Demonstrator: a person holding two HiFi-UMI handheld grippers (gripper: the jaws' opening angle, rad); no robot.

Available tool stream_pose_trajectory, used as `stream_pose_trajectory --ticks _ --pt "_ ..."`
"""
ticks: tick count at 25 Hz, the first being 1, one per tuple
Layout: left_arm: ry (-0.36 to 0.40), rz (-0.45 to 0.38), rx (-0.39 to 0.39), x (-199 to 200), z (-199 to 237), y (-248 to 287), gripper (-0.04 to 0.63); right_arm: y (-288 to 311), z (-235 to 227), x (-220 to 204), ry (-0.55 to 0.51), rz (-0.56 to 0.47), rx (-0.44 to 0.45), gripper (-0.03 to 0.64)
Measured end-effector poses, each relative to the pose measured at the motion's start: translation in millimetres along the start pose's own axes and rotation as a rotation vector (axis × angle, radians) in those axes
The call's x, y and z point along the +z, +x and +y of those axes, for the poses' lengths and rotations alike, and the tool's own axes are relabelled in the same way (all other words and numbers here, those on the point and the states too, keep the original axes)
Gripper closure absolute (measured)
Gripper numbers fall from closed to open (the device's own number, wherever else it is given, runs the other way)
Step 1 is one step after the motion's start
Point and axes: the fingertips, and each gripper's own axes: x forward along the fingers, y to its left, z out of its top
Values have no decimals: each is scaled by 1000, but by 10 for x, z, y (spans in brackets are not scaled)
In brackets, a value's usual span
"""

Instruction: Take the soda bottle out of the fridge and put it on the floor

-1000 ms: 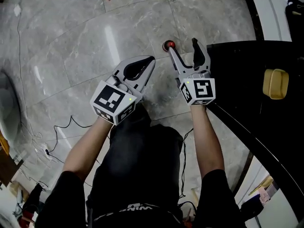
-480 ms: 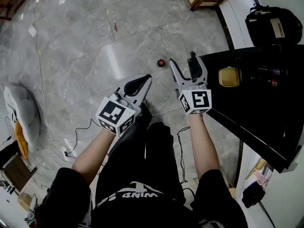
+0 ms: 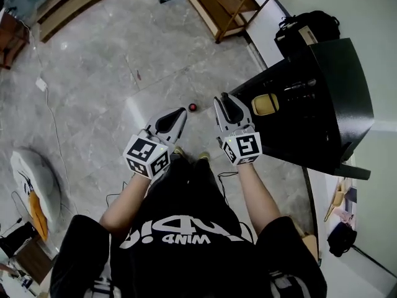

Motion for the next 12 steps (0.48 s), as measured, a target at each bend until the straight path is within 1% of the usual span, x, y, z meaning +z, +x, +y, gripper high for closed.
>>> stream_pose_trajectory --ticks 4,6,12 --pt "24 -1 -13 159 -170 2 589 -171 -85 213 -16 -3 -51 592" --pt "45 3 -12 211 -250 18 589 -222 -131 287 -12 -9 -54 594" --pt "88 -16 8 354 -459 -2 589 -378 -182 464 -3 -13 -13 594"
